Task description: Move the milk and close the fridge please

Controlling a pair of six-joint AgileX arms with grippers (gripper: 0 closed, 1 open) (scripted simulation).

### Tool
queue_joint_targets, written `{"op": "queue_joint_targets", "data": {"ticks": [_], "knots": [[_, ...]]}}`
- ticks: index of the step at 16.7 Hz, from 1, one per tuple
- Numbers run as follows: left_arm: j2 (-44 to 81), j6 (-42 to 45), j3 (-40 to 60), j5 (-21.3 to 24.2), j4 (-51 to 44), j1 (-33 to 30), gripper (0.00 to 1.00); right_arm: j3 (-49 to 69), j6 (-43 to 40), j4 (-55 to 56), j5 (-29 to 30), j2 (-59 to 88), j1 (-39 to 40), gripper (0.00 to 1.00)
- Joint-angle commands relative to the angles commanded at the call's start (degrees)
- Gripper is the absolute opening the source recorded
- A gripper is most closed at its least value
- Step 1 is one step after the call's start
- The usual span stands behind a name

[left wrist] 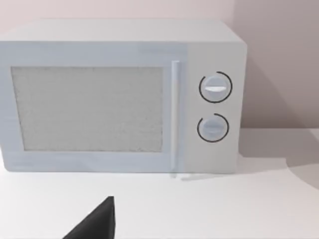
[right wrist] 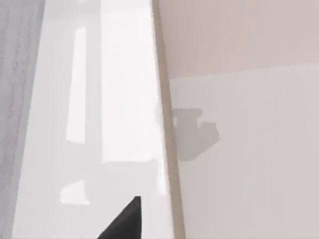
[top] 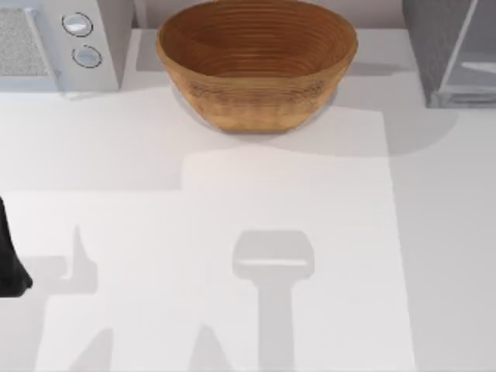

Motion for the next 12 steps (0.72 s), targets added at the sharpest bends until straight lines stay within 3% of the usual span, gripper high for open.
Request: {"op": "queue_joint_targets", "data": {"ticks": [5, 12], "knots": [[0.00, 0.00, 0.00, 0.00, 0.00, 0.00, 1.00, -1.92, 13.19, 12.74, 2.26, -1.31, 5.92, 1.00], [0.00, 0.00, 0.00, 0.00, 0.00, 0.00, 1.00, -3.42, 14.08, 14.77, 2.55, -0.95, 5.16, 1.00]]}}
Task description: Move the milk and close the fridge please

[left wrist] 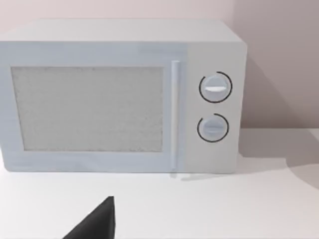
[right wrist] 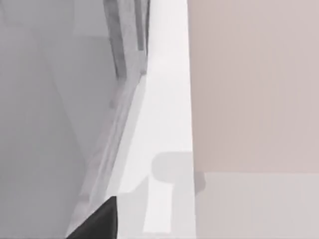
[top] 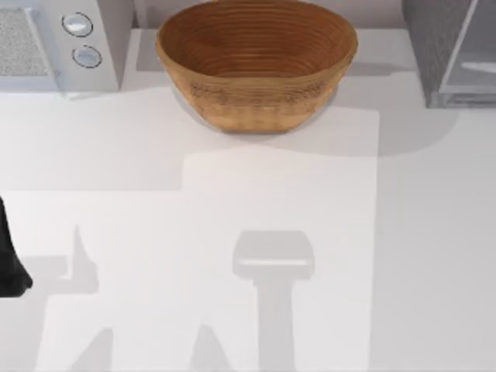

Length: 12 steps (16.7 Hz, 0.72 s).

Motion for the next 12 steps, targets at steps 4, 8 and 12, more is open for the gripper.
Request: {"op": "queue_joint_targets", "data": {"ticks": [4, 8, 12], "knots": [[0.00, 0.00, 0.00, 0.00, 0.00, 0.00, 1.00, -2.57, 5.13, 2.34, 4.50, -1.22, 5.75, 1.00], [0.00, 0.00, 0.00, 0.00, 0.00, 0.00, 1.00, -5.58, 11.54, 6.24, 12.23, -3.75, 16.24, 1.00], [0.00, 0.00, 0.00, 0.00, 0.00, 0.00, 1.00, -8.96, 17.44, 9.31, 19.13, -5.47, 25.34, 1.00]]}}
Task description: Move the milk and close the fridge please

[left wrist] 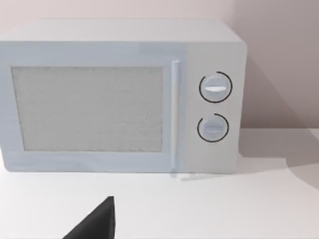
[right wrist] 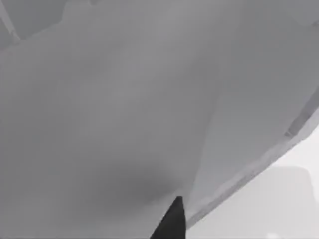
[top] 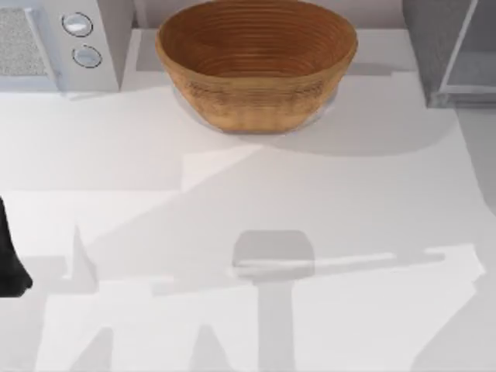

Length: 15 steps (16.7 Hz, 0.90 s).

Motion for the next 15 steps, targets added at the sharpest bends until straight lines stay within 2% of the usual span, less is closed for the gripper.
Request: {"op": "queue_joint_targets", "data": {"ticks": [4, 10, 12, 15], "knots": [[0.00, 0.00, 0.00, 0.00, 0.00, 0.00, 1.00, -2.34, 6.30, 4.20, 6.33, -2.83, 7.86, 1.00], [0.00, 0.00, 0.00, 0.00, 0.00, 0.00, 1.00, -7.25, 17.21, 10.07, 19.59, -6.36, 24.72, 1.00], [0.00, 0.00, 0.00, 0.00, 0.00, 0.00, 1.00, -8.87, 19.13, 11.28, 21.74, -7.04, 26.99, 1.00], [0.00, 0.00, 0.00, 0.00, 0.00, 0.00, 1.00, -9.11, 19.33, 11.41, 21.98, -7.11, 27.24, 1.00]]}}
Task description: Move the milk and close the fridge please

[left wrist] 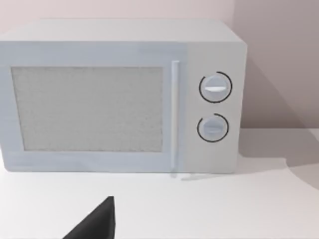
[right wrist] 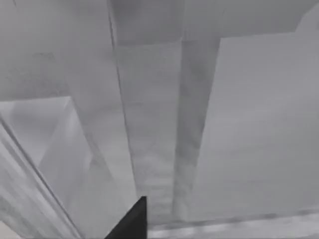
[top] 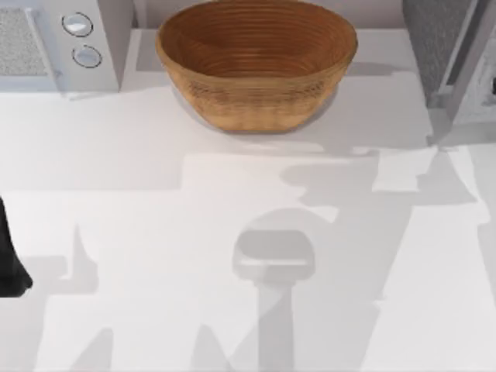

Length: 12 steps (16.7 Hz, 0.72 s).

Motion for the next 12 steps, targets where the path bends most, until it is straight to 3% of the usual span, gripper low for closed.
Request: {"op": "queue_joint_targets", "data": {"ticks": [5, 12], "knots": [[0.00, 0.00, 0.00, 0.00, 0.00, 0.00, 1.00, 2.05, -0.37, -0.49, 0.01, 2.37, -0.39, 1.00], [0.00, 0.00, 0.00, 0.00, 0.00, 0.00, 1.00, 20.11, -0.23, -4.45, 0.53, 16.86, -0.45, 1.00]]}}
